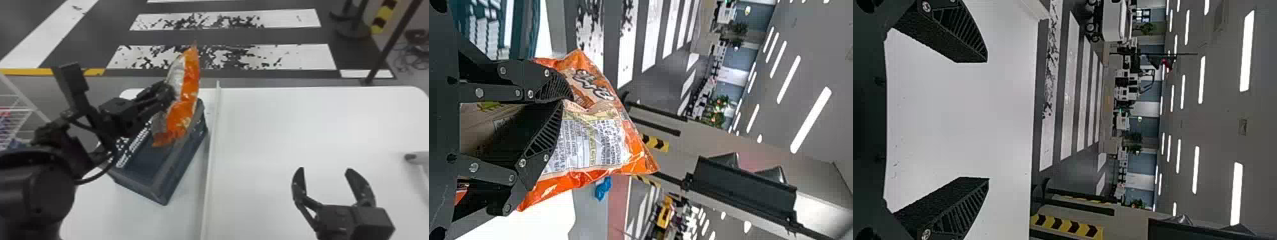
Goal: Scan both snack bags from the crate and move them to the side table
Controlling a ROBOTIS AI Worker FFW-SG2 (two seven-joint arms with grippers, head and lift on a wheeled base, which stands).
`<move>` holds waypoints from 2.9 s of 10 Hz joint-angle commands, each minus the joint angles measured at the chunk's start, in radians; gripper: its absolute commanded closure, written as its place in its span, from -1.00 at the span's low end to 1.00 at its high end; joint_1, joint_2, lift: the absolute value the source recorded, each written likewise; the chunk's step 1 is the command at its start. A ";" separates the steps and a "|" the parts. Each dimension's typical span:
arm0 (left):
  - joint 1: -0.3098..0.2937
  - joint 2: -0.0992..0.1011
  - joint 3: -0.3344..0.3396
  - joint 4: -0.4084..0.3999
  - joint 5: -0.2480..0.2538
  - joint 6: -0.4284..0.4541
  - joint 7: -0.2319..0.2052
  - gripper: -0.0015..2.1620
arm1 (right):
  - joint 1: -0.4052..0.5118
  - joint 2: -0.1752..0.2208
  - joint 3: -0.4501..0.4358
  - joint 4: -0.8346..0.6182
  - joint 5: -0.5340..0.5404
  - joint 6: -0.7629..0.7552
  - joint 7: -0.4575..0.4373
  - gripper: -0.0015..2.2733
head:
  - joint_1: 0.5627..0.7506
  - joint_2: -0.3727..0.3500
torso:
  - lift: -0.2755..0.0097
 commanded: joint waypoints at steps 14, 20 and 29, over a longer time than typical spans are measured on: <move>-0.142 -0.088 -0.691 0.630 -0.073 -0.379 0.417 0.75 | 0.009 -0.002 -0.009 -0.012 0.013 -0.034 -0.261 -0.93 | 0.41 -0.94 | 0.40; -0.012 -0.088 -0.592 0.354 -0.131 -0.379 0.455 -0.93 | 0.005 -0.018 -0.006 -0.012 0.004 -0.034 -0.267 -0.93 | 0.41 -0.94 | 0.40; 0.387 0.044 -0.220 0.118 -0.159 -0.824 0.409 -0.92 | -0.008 -0.028 0.012 -0.011 -0.003 -0.034 -0.230 -0.85 | 0.41 -0.10 | 0.40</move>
